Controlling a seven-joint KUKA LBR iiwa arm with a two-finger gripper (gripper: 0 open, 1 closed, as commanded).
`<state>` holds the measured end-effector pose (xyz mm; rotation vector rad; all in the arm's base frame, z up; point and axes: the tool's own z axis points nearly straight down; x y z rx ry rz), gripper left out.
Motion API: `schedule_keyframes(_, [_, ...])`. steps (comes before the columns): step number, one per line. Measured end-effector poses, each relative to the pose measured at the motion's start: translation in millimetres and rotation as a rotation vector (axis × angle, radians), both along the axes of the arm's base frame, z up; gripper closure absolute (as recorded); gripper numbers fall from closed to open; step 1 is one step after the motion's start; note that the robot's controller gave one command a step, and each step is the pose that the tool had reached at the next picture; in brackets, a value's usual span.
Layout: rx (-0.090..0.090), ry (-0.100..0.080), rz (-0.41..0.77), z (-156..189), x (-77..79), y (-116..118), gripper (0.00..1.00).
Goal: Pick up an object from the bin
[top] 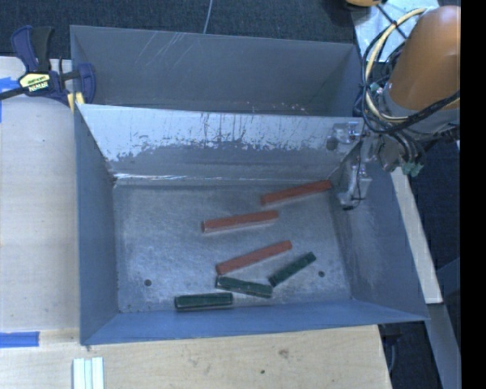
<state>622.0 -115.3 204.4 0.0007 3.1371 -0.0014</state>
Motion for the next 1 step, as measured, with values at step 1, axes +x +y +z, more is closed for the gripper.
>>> schedule_keyframes(1, [-0.001,-0.001,0.118,-60.1,-22.9,26.3,0.0])
